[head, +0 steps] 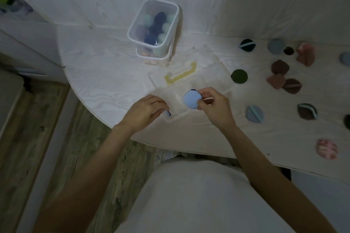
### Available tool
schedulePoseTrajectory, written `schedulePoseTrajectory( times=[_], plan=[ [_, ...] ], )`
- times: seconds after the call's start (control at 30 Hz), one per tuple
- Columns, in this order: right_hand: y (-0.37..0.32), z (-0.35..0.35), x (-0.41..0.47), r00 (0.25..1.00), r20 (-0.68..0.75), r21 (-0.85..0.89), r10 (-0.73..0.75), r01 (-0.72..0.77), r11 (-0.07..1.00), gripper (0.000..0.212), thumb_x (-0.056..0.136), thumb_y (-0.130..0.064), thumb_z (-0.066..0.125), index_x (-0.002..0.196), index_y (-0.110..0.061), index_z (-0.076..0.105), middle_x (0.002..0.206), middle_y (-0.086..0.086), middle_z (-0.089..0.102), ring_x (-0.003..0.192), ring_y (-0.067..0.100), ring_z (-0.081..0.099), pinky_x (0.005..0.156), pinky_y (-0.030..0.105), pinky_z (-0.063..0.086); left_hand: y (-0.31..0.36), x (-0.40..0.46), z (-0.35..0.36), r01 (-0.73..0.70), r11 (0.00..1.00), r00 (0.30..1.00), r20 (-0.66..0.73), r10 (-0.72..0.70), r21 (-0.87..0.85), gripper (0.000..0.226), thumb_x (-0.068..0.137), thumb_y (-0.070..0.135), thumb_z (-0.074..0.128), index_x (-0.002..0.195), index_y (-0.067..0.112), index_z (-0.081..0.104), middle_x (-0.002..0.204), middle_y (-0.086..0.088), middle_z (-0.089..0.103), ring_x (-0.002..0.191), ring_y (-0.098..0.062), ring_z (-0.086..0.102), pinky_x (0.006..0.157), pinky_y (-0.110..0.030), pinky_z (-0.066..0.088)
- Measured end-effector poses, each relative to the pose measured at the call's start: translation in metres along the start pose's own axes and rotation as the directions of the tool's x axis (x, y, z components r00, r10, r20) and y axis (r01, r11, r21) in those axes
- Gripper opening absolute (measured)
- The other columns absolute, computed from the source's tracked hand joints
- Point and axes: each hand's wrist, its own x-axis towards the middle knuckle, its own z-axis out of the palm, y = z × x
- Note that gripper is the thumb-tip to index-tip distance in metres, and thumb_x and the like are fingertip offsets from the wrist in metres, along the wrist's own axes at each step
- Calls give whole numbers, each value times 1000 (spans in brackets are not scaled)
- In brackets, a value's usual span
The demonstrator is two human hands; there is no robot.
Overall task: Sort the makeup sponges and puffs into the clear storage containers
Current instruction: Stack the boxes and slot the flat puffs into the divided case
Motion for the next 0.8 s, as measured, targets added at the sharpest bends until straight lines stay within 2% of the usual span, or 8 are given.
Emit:
schedulePoseTrajectory(
  times=[0.1,0.27,0.43,0.5,0.57,0.63,0.73,0.8],
  plan=[
    [-3,7,-1,1000,7,-9,16,-15,1000,18,85,-4,62,101,-11,62,93,2,61,86,20,63,74,43,58,-5,-7,2,-48,999,998,31,48,21,27,93,23,45,102,15,69,106,-4,66,97,-20,60,86,-19,36],
    [-6,14,-4,1000,9,-48,-10,11,999,19,84,-5,64,102,-10,62,92,0,61,83,17,63,73,41,58,-10,-3,7,-161,980,987,45,156,121,22,78,11,72,100,16,70,104,-2,69,93,-20,65,84,-27,34],
    [-7,18,-12,991,-19,-151,-131,126,980,16,80,-10,70,96,-10,65,87,0,64,69,2,61,67,16,52,11,4,23,-162,971,985,-31,170,177,13,77,18,72,90,19,69,87,4,72,80,-15,67,81,-29,33],
    [-4,22,-17,981,-13,-226,-191,183,957,12,80,-14,70,90,-11,65,82,-1,66,66,5,61,63,20,52,21,8,31,-151,974,983,-77,166,167,10,76,20,69,86,20,70,85,4,73,77,-14,67,79,-28,33],
    [4,24,-21,960,-2,-359,-278,259,897,7,80,-17,68,83,-13,64,77,1,66,68,15,61,59,31,50,29,12,39,-143,979,977,-137,163,147,7,78,22,65,83,22,71,86,5,72,76,-16,66,78,-28,34],
    [15,24,-24,930,-12,-532,-367,305,790,6,79,-18,68,77,-14,63,70,1,64,68,21,57,56,32,43,34,17,45,-136,979,964,-210,166,150,8,80,23,64,81,21,71,87,3,71,75,-18,64,77,-29,35],
    [30,25,-25,888,-66,-733,-455,266,626,11,72,-19,74,71,-15,64,71,3,61,72,25,52,60,32,36,41,20,51,-103,980,942,-301,151,171,5,76,23,72,80,21,72,88,1,68,82,-19,59,75,-30,35],
    [33,26,-25,874,-95,-772,-477,238,589,12,68,-21,76,67,-15,65,78,6,59,77,25,48,62,33,34,46,21,55,-87,985,933,-333,133,151,7,76,24,73,82,21,72,90,0,66,87,-18,53,75,-31,35]
  ],
)
